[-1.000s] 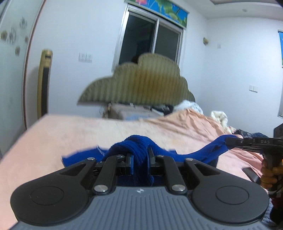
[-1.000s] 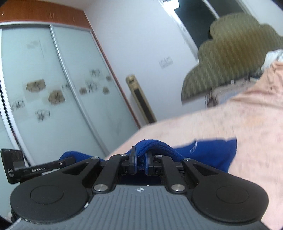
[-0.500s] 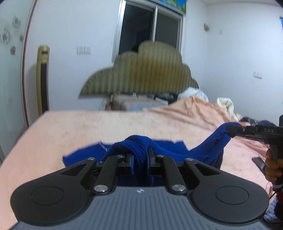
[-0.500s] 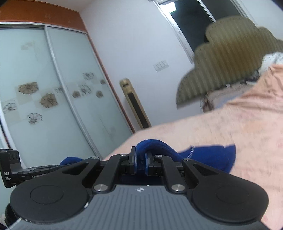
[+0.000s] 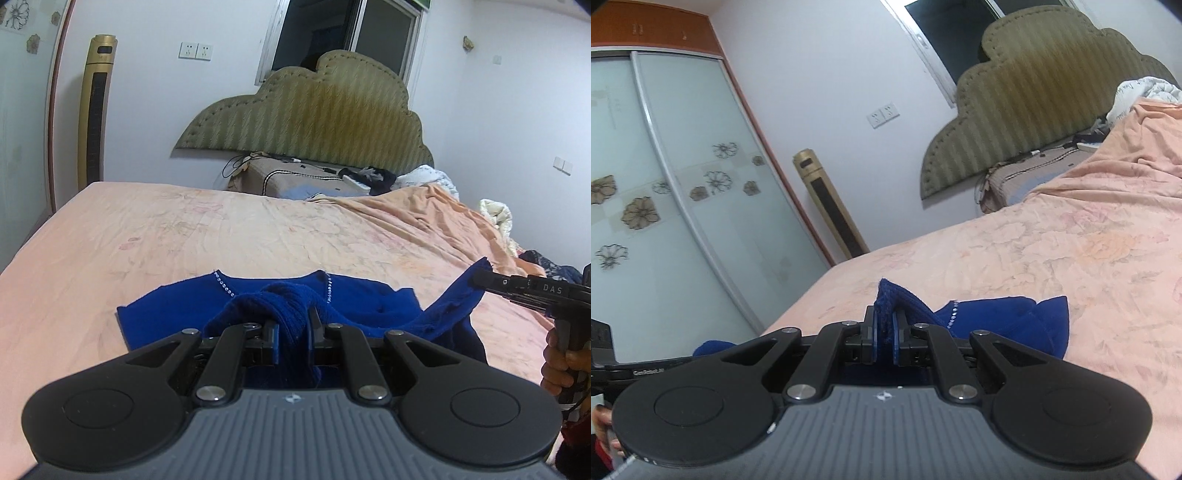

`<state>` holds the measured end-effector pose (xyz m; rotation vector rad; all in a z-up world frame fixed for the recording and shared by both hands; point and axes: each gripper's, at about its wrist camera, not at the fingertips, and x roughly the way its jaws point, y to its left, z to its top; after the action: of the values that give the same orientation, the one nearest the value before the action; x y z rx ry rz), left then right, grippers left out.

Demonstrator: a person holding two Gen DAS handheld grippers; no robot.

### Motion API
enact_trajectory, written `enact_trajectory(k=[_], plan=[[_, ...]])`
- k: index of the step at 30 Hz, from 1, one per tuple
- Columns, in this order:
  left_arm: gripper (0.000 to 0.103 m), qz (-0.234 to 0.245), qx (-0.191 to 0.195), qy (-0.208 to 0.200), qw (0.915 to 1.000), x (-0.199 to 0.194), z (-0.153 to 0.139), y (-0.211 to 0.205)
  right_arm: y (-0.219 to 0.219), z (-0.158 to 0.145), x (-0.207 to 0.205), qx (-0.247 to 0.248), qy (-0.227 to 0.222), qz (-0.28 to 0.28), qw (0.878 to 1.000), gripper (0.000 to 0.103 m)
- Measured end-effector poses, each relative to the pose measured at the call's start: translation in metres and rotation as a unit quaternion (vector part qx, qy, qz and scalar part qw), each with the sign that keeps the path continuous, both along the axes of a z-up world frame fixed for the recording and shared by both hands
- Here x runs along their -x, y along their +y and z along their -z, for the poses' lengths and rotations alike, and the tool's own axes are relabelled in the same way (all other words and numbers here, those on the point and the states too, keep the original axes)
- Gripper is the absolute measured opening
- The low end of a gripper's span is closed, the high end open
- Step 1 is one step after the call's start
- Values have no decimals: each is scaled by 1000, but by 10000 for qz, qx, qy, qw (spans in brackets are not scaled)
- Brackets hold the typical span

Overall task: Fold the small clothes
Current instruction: 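Lift the held hem with both grippers and carry it toward the collar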

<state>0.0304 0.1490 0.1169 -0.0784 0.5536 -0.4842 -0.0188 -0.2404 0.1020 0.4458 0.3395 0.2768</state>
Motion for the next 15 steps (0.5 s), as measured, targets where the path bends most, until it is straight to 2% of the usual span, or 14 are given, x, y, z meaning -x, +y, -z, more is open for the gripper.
enact_trajectory(k=[8, 15], plan=[[13, -119, -180, 138, 9997, -58, 9, -12, -9, 13, -61, 118, 171, 237, 9995, 11], [13, -315, -420, 549, 9971, -124, 36, -21, -10, 32, -122, 195, 508, 357, 9979, 11]])
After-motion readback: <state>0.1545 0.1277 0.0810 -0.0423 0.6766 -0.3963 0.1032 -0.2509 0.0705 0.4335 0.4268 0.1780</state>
